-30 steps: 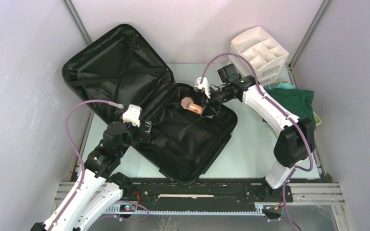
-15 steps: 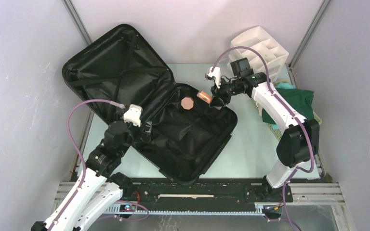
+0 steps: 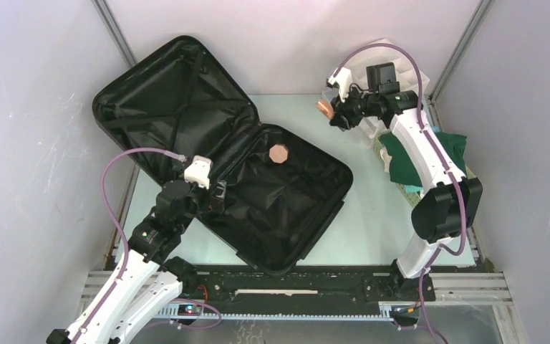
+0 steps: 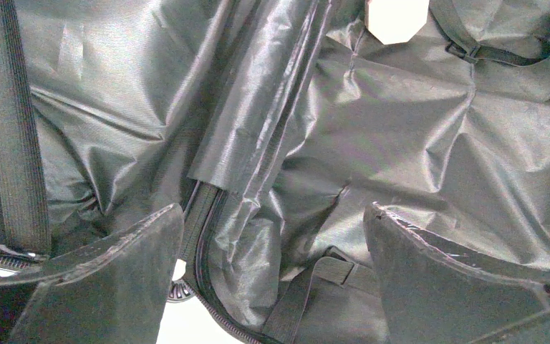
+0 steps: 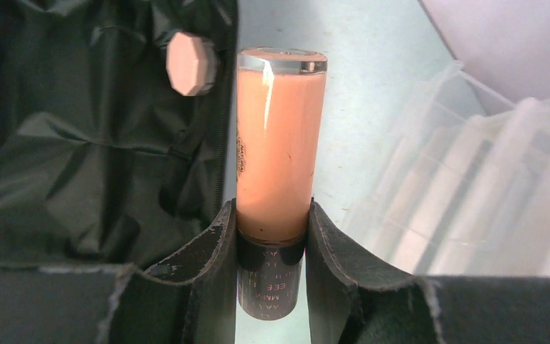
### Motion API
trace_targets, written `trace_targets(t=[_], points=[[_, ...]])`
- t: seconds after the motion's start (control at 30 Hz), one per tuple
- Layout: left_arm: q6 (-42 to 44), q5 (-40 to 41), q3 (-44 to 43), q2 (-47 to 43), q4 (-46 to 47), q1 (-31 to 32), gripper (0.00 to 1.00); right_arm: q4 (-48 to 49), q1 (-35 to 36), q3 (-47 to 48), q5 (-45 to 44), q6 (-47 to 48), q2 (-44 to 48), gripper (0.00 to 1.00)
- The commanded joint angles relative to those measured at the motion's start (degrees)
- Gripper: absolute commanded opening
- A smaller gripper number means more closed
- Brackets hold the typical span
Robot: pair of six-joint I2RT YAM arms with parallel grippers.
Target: Open, take out, and arrange the luggage
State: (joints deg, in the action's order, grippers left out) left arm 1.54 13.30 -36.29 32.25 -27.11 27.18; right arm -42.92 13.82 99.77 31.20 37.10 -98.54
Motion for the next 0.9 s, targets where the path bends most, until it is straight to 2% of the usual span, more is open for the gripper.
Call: trace_targets(t=[0.0,0.57,0.87], points=[[1.27,-0.33,1.12,0.01,2.05,-0.46,1.0,1.87,-1.05,5.66,-2.94,-0.1,-2.22,0.0],[1.36,-0.27,1.23,0.24,2.06,-0.59,1.0,3.4,-2.04,13.01,-14.04,2.86,-8.46,0.0],[1.36,-0.52,1.25,0.2,2.07,-0.55,1.0,6.88,-2.4,15.65,-24.82,2.66,-14.59,0.0]])
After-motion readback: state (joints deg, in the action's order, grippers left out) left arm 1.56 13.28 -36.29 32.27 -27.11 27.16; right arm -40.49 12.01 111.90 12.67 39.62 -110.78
